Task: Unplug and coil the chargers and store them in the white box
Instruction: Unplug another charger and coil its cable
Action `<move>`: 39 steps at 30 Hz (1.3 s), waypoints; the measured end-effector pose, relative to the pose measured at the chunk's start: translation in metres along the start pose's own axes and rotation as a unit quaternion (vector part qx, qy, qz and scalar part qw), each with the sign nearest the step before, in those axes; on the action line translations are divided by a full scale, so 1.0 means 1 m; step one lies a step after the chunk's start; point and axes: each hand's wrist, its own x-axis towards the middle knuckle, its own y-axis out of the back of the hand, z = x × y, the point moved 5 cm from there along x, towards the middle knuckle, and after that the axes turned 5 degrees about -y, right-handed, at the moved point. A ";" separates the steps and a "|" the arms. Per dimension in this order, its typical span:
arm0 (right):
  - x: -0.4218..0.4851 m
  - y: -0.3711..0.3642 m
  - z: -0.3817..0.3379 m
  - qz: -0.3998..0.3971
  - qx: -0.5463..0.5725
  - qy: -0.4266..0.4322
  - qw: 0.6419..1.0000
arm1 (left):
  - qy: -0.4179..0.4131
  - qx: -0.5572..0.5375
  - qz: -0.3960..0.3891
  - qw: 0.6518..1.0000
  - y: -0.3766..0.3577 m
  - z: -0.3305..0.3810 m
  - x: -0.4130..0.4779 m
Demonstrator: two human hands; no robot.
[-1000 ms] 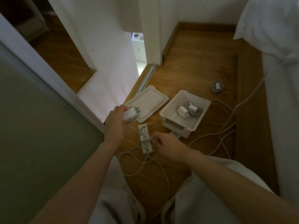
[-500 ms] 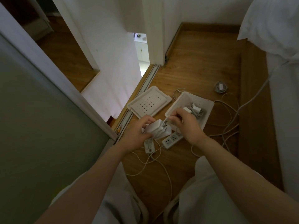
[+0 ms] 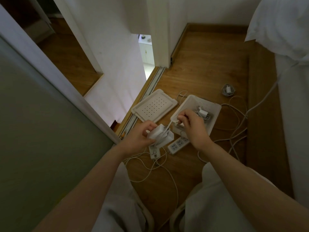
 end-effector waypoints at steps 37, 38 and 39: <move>-0.029 -0.072 0.023 -0.292 -0.087 -0.083 0.949 | 0.005 -0.430 0.208 0.878 0.016 0.024 0.000; -0.033 -0.074 0.023 -0.302 -0.086 -0.089 0.945 | 0.011 -0.425 0.233 0.875 0.018 0.022 0.001; -0.035 -0.076 0.022 -0.305 -0.087 -0.092 0.944 | 0.018 -0.396 0.259 0.881 0.021 0.019 0.001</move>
